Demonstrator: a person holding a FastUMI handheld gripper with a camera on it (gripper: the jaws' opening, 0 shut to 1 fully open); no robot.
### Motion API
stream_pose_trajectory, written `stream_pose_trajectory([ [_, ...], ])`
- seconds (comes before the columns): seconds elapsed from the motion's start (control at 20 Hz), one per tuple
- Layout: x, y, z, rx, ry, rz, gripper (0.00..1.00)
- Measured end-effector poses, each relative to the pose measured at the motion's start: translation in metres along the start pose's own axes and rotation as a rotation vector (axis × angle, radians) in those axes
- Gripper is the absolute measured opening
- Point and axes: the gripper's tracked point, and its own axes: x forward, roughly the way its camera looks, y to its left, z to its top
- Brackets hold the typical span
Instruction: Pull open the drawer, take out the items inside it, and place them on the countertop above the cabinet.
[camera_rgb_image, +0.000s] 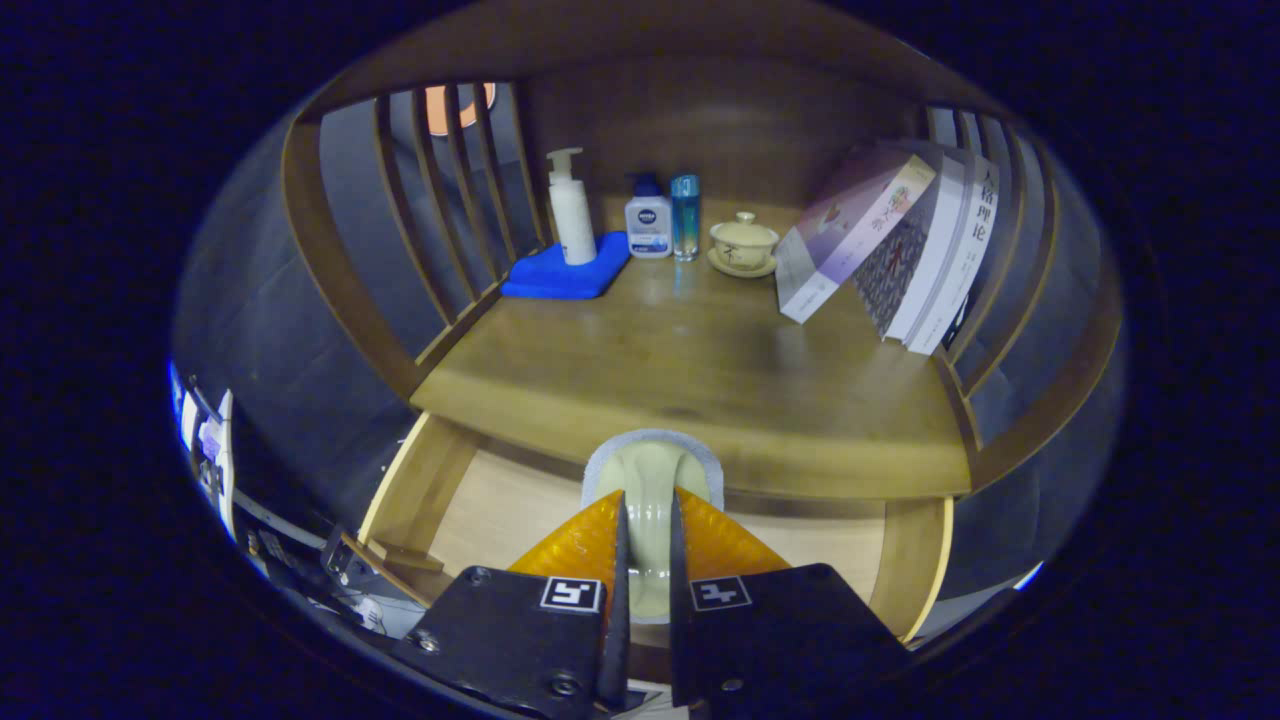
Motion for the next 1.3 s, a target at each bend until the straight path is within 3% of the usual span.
stream_pose_trajectory([
  [0.45, 0.045, -0.019, 0.073, 0.031, -0.021, -0.094, 0.19],
  [1.0, 0.097, -0.035, 0.094, 0.06, -0.007, -0.169, 0.19],
  [1.15, 0.094, -0.038, 0.103, 0.051, -0.067, -0.192, 0.28],
  [1.3, 0.069, -0.024, 0.107, 0.04, -0.132, -0.148, 0.55],
])
